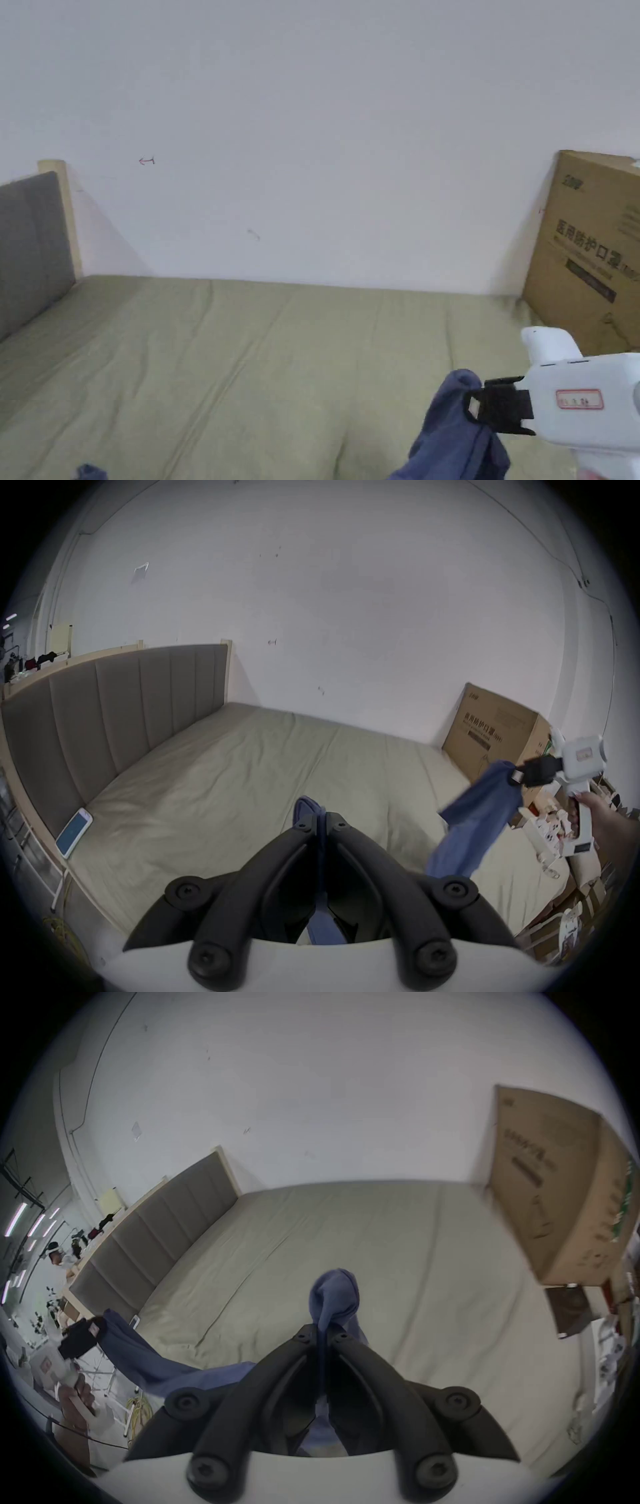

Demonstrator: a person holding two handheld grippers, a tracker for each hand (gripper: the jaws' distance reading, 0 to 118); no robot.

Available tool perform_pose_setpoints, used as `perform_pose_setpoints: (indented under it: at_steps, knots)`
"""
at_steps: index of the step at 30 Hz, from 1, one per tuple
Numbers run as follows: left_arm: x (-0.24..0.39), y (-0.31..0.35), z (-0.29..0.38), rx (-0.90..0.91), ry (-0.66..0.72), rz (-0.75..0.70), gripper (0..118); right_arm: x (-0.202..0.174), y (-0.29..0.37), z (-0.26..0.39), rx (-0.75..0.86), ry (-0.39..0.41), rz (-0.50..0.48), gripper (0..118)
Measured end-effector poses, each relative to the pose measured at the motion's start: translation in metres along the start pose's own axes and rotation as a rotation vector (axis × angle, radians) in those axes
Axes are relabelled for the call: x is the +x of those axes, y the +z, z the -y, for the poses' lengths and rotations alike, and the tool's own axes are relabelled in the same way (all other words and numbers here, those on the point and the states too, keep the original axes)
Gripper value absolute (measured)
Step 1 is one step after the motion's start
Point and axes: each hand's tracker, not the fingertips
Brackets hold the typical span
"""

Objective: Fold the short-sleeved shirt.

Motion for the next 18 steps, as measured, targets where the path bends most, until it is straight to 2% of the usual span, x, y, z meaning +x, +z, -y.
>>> perform_pose_setpoints:
  at_steps: [5,9,13,18]
  knots:
    - [0.017,0.011,-0.06,0.066,0.081,0.093,3,0.025,0.078,-0.022,0.107,-0.06,0.029,3]
    - [0.042,0.011,-0.108,0.134,0.03,0.118,3,0.031,0.122,-0.047,0.196,-0.078,0.051,3]
    - [0.062,-0.009,-0.155,0.146,-0.012,0.123,3,0.038,0.139,-0.078,0.235,-0.096,0.08,3]
    - [0.078,-0.055,-0.21,0.179,0.035,0.075,3,0.045,0.136,-0.137,0.302,-0.099,0.166,3]
